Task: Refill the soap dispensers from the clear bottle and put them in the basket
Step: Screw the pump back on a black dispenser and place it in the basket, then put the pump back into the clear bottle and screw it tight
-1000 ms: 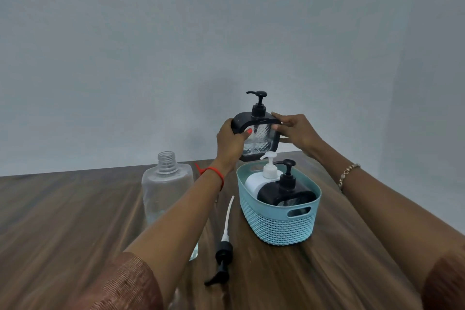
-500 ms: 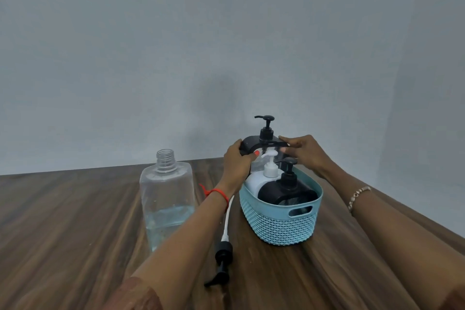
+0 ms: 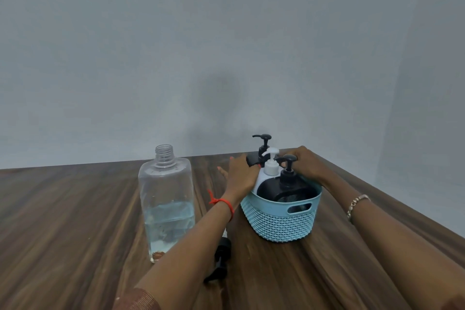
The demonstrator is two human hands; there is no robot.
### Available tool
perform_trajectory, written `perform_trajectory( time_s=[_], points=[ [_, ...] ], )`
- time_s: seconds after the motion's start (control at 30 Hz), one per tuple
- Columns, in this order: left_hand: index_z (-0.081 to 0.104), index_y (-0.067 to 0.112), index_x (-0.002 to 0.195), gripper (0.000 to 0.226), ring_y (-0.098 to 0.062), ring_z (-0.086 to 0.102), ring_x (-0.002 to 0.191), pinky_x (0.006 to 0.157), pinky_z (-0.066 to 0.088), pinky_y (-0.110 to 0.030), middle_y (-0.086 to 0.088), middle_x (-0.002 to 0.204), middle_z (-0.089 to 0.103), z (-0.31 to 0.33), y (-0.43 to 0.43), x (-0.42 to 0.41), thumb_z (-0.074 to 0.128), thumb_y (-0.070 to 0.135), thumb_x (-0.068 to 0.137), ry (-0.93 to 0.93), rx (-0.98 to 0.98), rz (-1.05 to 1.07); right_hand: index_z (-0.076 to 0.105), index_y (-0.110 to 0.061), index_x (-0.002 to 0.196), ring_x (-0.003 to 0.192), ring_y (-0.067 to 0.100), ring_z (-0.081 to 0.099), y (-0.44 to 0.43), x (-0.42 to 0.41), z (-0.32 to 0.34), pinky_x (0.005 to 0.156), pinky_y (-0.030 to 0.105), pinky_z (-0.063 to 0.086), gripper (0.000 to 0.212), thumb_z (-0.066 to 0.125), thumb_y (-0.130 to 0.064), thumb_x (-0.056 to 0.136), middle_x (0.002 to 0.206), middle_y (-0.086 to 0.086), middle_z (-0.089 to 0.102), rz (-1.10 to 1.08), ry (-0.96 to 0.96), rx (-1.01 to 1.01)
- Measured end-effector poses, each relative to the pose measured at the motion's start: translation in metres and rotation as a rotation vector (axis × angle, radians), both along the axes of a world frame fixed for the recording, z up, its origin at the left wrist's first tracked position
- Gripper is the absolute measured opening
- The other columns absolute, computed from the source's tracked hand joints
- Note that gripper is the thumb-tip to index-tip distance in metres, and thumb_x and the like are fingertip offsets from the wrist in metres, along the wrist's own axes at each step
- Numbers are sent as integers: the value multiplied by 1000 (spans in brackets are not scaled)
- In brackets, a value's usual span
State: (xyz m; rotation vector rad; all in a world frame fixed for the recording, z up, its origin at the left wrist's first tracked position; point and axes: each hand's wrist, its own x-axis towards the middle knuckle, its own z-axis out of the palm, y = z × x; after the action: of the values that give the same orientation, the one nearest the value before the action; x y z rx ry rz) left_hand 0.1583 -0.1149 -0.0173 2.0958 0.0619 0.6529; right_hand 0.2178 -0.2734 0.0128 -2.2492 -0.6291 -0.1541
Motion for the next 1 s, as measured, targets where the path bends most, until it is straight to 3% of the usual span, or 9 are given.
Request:
perform_trajectory(
  time_s=[0.1,0.2,0.37,0.43,0.53,0.63,0.73,0.83,1.0],
  points=[
    [27,16,50,43,-48,42,119,113,3,-61,-7,63,44,-5,-1,0,43,14,89,41,63,0,61,6,82,75,21,49,2,0,0,69,35,43,20,42,4,86,86,24,61,-41,-39,-202],
    [26,15,53,41,-41,38,126,112,-9,-62,-20,83,55,-6,0,3,40,16,91,82,123,4,58,13,93,82,27,52,4,-2,1,75,36,41,21,40,5,87,97,27,62,-59,-53,-252],
    [27,13,56,40,-38,49,105,116,5,-53,-8,69,43,-4,0,-2,39,17,94,99,162,-60,51,-1,73,73,20,44,5,-9,5,65,30,30,19,38,8,85,80,19,52,-46,-9,-263],
    [40,13,63,34,-46,39,124,115,6,-56,-18,92,53,-1,0,-9,39,22,95,117,144,-46,60,4,78,71,23,50,5,-14,6,63,28,31,23,39,11,81,84,22,60,-53,28,-168],
    [56,3,113,34,-37,29,137,115,11,-55,-16,135,49,7,0,-24,40,27,96,129,136,-48,64,9,104,90,32,62,5,-21,13,62,27,43,32,43,14,81,109,25,65,-105,61,116],
    [56,1,109,29,-28,48,116,100,35,-36,-8,113,60,22,2,-45,45,22,94,44,90,-78,63,2,111,102,29,63,6,-35,28,90,36,51,28,48,2,87,113,20,65,-212,-32,379],
    [53,2,125,37,-26,47,122,102,36,-32,-12,129,55,42,4,-68,49,18,92,-10,97,-82,65,-1,108,98,19,62,18,-66,41,91,23,47,26,49,0,88,107,13,68,-264,-320,516],
    [57,0,122,36,-24,57,111,98,42,-29,-16,123,61,62,9,-95,55,12,88,-137,95,-56,66,-4,101,88,10,59,40,-112,40,76,6,42,28,47,6,83,97,4,67,-154,-517,515],
    [61,5,113,27,-22,56,111,101,42,-30,-9,115,64,64,29,-146,54,7,87,-347,166,37,65,-5,92,84,18,60,77,-162,-12,79,32,49,16,51,-9,85,92,9,67,-70,-387,158]
  ],
)
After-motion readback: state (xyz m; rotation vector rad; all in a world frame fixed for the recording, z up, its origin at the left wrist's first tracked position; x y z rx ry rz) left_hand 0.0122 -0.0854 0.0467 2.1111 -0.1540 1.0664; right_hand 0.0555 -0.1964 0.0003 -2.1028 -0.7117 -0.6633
